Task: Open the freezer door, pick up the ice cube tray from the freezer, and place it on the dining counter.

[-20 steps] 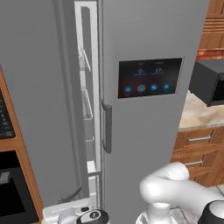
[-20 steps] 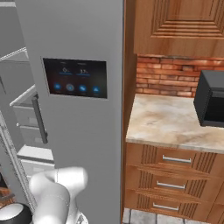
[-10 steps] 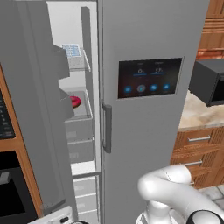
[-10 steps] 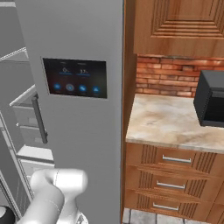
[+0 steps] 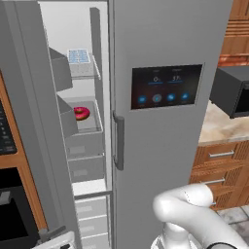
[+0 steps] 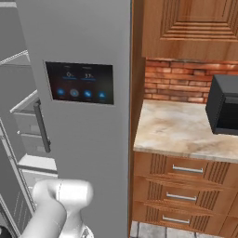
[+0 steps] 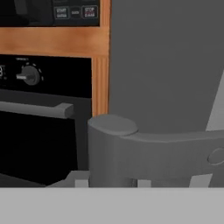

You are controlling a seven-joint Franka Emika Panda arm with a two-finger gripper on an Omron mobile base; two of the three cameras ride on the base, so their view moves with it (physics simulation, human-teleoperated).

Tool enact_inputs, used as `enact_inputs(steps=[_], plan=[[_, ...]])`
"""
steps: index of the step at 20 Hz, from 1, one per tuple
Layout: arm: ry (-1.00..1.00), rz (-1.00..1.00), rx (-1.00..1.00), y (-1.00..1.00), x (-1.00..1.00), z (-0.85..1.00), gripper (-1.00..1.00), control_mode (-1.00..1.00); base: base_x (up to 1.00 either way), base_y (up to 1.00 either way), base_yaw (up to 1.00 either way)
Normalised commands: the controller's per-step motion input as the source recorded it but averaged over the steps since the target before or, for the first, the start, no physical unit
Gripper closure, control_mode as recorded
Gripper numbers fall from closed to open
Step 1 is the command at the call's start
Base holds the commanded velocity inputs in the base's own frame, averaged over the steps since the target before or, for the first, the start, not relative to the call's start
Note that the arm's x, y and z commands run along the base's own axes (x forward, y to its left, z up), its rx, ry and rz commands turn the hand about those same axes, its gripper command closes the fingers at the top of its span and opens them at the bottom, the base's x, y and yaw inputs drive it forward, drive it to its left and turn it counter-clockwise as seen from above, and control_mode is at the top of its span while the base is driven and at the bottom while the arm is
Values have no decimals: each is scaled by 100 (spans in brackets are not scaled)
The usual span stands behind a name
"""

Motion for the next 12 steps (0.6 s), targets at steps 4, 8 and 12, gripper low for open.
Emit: enact_inputs(steps=[4, 8, 12], plan=[[0, 0, 0, 0, -36, 0, -100, -100, 0, 0, 0], [-10, 0, 0, -27, -60, 9, -100, -100, 0, 0, 0], [-19, 0, 0, -69, -38, 48, -100, -100, 0, 0, 0]])
